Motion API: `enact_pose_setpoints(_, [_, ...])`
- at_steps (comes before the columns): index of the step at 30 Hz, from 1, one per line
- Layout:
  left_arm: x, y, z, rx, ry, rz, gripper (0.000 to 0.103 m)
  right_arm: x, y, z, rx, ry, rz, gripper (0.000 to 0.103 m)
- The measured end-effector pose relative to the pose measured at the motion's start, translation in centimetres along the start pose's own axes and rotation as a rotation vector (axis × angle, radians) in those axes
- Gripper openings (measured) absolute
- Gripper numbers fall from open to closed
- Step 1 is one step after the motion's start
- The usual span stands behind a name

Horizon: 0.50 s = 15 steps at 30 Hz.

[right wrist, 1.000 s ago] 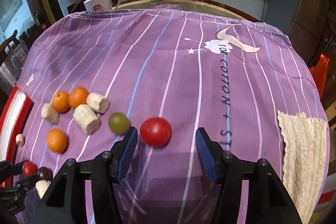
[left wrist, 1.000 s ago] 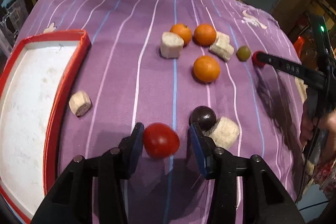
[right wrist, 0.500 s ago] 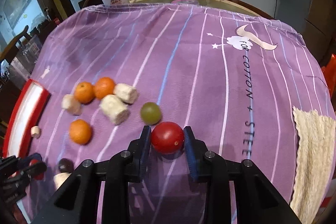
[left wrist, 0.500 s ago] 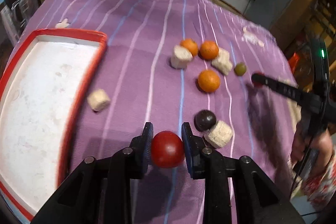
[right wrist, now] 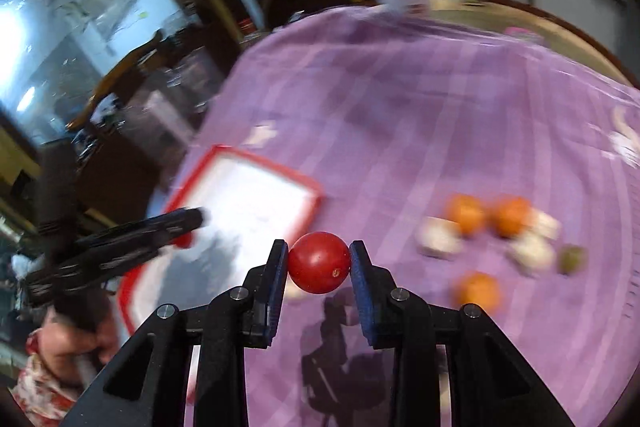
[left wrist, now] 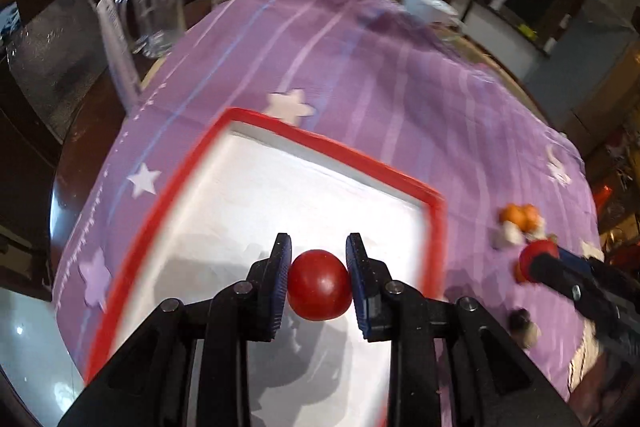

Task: Organize fruits
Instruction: 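Carry both tomatoes over the red-rimmed tray and open both tools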

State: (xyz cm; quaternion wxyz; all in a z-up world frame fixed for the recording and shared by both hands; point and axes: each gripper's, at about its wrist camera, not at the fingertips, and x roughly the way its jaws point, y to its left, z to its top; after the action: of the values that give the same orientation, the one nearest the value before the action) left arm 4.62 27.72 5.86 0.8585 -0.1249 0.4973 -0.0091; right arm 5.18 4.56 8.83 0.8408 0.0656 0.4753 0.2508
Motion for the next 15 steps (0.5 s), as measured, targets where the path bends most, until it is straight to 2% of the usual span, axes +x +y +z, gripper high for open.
enact_pose_setpoints(4, [2.3,2.5,1.3,-0.021,0.019,0.029,0.027,4.9,5.0,1.2,-0.069,0.041,-0.004,0.034])
enact_pose_setpoints(9, [3.6,4.0,2.0,-0.03,0.026,0.042,0.028,9.4,7.7,1.3,-0.126,0.092,-0.05,0.035])
enact_pose_setpoints(11, [3.7,4.3,2.3,-0.044,0.023,0.04,0.032,10.9,7.7,1.5,-0.127,0.109,-0.066,0.035])
enact_pose_setpoints(13, [3.4,4.9,2.6,-0.073,0.015,0.021,0.049,11.7,7.8,1.7,-0.132,0.123,-0.087,0.035])
enact_pose_setpoints(15, [2.8,5.4,2.7,-0.097,0.005,0.01,0.054,12.0,8.0,1.9,-0.135,0.125,-0.096,0.036])
